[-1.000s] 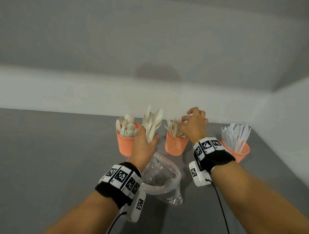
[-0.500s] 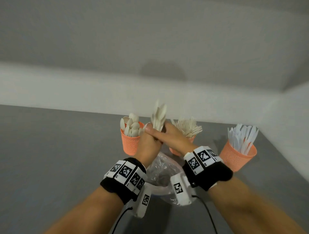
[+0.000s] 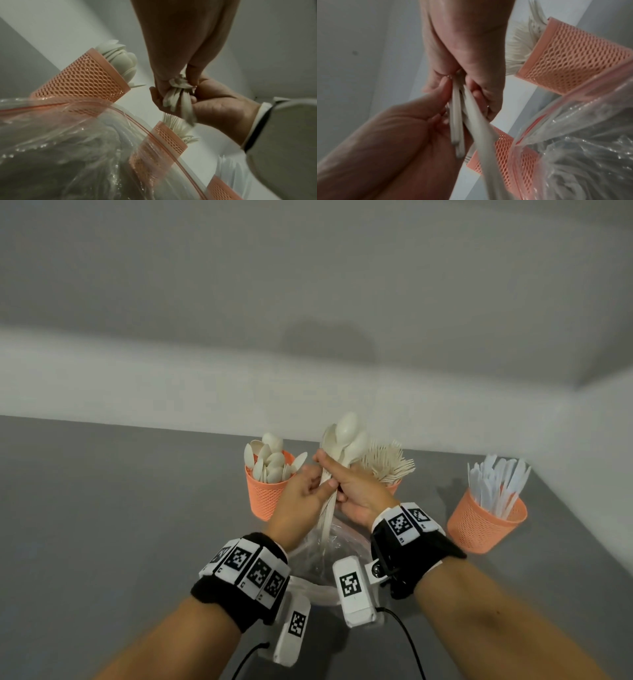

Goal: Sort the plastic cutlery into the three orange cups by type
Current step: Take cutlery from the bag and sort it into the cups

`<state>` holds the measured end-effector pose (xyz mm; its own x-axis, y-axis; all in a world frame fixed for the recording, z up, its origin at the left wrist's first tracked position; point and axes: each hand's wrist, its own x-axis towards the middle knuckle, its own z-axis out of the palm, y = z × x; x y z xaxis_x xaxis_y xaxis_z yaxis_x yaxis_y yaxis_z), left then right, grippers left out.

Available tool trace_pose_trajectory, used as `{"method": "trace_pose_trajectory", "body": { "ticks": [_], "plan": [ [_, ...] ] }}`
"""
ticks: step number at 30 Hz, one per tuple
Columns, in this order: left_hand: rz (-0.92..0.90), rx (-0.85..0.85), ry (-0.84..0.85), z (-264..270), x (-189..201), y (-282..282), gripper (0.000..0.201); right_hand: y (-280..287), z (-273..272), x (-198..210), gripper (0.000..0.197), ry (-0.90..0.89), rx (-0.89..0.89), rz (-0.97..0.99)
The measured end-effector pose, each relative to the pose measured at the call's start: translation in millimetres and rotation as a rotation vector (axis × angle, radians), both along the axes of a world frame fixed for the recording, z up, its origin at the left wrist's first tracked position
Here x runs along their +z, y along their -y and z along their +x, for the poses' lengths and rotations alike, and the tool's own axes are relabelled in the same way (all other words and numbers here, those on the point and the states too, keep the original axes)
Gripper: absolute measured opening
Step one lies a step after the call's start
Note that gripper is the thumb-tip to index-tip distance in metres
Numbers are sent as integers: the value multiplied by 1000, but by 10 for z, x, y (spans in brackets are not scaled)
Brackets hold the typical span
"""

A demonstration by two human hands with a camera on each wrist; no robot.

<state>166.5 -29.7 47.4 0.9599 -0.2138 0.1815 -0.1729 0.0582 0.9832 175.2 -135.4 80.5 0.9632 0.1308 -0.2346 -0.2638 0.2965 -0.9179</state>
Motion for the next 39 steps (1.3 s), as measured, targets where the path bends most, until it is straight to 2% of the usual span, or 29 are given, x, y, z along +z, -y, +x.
{"method": "trace_pose_trajectory", "body": {
  "ticks": [4,8,10,12,14,16,18,19,22,24,27,31,36,37,39],
  "plan": [
    [-63,-64,-102,-22,39,-20,27,-33,-20,-49,10,26,22,-85],
    [-116,-103,-164,-34,45,-55,28,-92,66,-142,22,35,-37,-168],
    [-41,-89,-180,-25,60,-75,30,-109,97,-169,20,31,-24,-141],
    [190,-52,-114,-6,97,-110,29,-100,137,-146,12,34,-33,-56],
    [412,96,38,41,154,-208,21,-63,212,-55,15,50,-117,8],
    [307,320,126,107,257,-421,17,7,318,57,15,107,-237,49],
    [169,470,131,217,288,-724,16,61,428,143,11,188,-336,62],
    [181,495,89,273,253,-867,27,62,479,182,9,227,-375,78],
    [380,340,-125,377,64,-1050,92,-38,624,332,12,339,-417,192],
    [382,216,-147,392,-22,-977,112,-174,725,396,15,409,-396,217],
    [294,175,-124,471,-111,-832,119,-368,852,324,13,458,-341,67],
    [296,219,-104,577,-207,-736,126,-457,904,30,16,433,-173,-156],
    [289,238,-90,639,-250,-720,119,-415,882,-41,15,319,75,-111],
    [284,238,-89,645,-256,-717,118,-415,877,-2,17,328,73,-113],
    [278,240,-88,645,-260,-712,118,-421,889,68,33,365,1,-106]
  ]
}}
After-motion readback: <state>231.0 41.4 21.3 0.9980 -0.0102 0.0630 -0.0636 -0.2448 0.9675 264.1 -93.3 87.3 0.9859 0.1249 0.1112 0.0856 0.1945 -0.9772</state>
